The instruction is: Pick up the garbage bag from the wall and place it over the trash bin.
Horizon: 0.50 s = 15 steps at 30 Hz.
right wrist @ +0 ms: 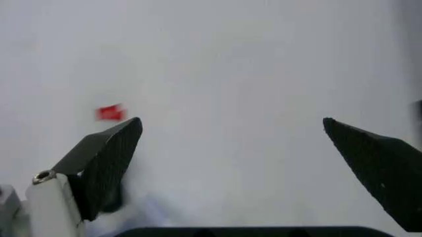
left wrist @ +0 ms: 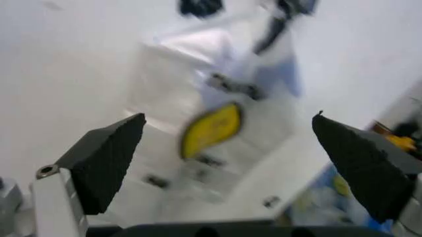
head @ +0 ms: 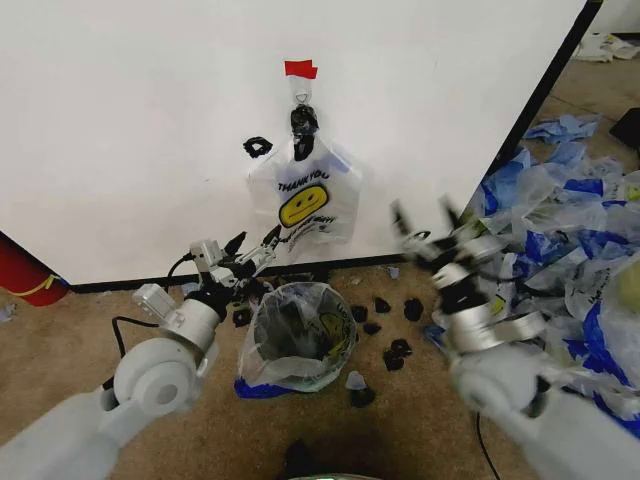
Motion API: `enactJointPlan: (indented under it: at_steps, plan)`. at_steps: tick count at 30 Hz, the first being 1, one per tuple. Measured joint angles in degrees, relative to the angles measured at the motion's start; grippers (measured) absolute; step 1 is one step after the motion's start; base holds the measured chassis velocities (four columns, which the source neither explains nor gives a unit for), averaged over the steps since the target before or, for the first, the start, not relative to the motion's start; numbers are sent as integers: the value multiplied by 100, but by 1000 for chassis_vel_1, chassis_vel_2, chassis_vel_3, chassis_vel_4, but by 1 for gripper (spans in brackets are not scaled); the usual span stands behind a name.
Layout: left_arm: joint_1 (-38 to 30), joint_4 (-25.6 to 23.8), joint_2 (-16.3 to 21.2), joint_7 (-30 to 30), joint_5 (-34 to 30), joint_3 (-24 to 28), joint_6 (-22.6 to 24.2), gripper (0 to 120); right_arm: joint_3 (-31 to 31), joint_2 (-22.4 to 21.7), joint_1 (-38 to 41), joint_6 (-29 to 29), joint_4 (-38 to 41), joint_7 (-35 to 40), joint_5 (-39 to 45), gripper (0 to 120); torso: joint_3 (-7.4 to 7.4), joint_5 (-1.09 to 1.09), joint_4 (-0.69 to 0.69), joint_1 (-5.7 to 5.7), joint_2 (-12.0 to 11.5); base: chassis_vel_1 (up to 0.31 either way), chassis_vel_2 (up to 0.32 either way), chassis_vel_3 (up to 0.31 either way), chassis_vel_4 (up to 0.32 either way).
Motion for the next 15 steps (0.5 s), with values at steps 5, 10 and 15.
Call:
enactJointPlan:
  at_steps: [5, 10, 15]
  plan:
    - [337, 226, -528, 133, 819, -543, -21, 100, 1296, 297, -809, -301, 54, 363, -435, 100, 0, -1, -2, 0, 0, 0, 0, 0, 0]
    - [557, 405, -1166, 527, 1480, -1129, -107, 100, 2094, 884, -1721, -357, 219, 384, -932, 100, 0, -1, -3, 0, 0, 0, 0, 0, 0]
    - [879, 616, -1868, 1178, 2303, -1712, -454, 100, 2389, 1549, -2471, -142, 506, 122, -1566, 100, -1, -4, -1, 0, 0, 0, 0, 0, 0]
